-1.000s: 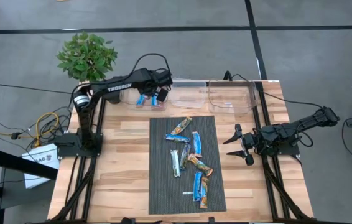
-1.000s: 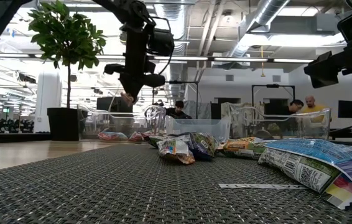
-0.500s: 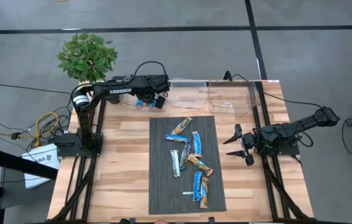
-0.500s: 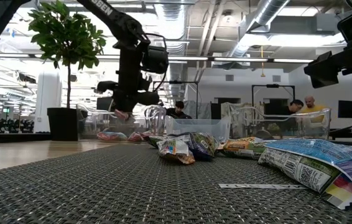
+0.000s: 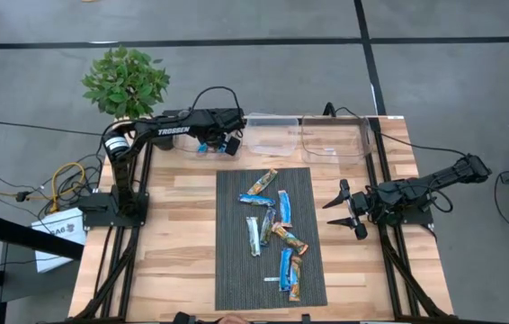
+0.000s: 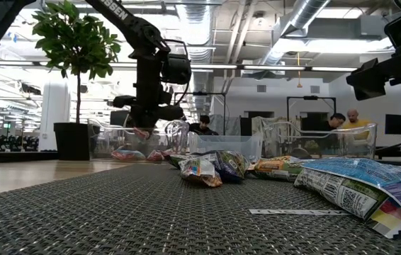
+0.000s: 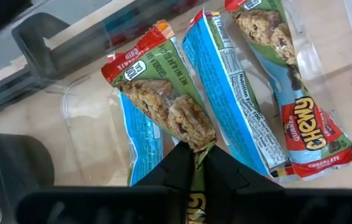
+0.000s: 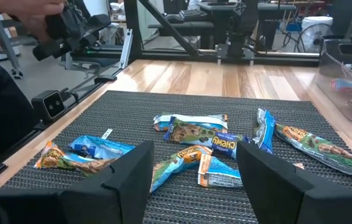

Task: Pick and place Granola Bars by type
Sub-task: Put the red granola bar into the left transparent bin, then put the blue granola bar into the middle transparent bin

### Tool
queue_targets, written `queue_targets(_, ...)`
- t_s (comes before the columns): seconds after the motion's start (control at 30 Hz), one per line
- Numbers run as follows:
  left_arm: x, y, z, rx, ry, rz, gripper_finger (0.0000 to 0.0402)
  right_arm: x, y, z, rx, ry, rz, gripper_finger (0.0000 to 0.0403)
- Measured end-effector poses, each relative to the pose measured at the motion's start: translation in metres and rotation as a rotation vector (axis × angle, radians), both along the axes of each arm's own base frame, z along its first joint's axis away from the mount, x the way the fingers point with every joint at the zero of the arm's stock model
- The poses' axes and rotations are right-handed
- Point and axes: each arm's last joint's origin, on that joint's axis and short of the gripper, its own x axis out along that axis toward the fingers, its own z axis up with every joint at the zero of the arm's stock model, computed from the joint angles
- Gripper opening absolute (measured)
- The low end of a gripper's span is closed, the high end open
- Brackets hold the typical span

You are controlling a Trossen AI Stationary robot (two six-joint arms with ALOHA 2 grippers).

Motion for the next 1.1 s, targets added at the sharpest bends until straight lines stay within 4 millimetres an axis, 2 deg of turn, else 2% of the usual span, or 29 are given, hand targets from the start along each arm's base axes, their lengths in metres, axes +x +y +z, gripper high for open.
queue_targets(0.3,0.001,0.0,0.0,-0.006,-0.007,-0.004,0.0108,0.0,0.0,0.0,0.0,0.001,0.0,0.0221)
queue_targets(0.5,0.001,-0.001,0.002,0.01,-0.011,-0.012,0.0129,0.0,0.0,0.0,0.0,0.0,0.0,0.0221)
queue_targets(0.8,-0.004,-0.015,0.041,0.132,-0.08,-0.028,0.0128,0.0,0.0,0.0,0.0,0.0,0.0,0.0221)
queue_targets(1.1,-0.001,-0.054,0.085,0.205,-0.207,-0.202,0.0128,0.0,0.0,0.0,0.0,0.001,0.0,0.0221)
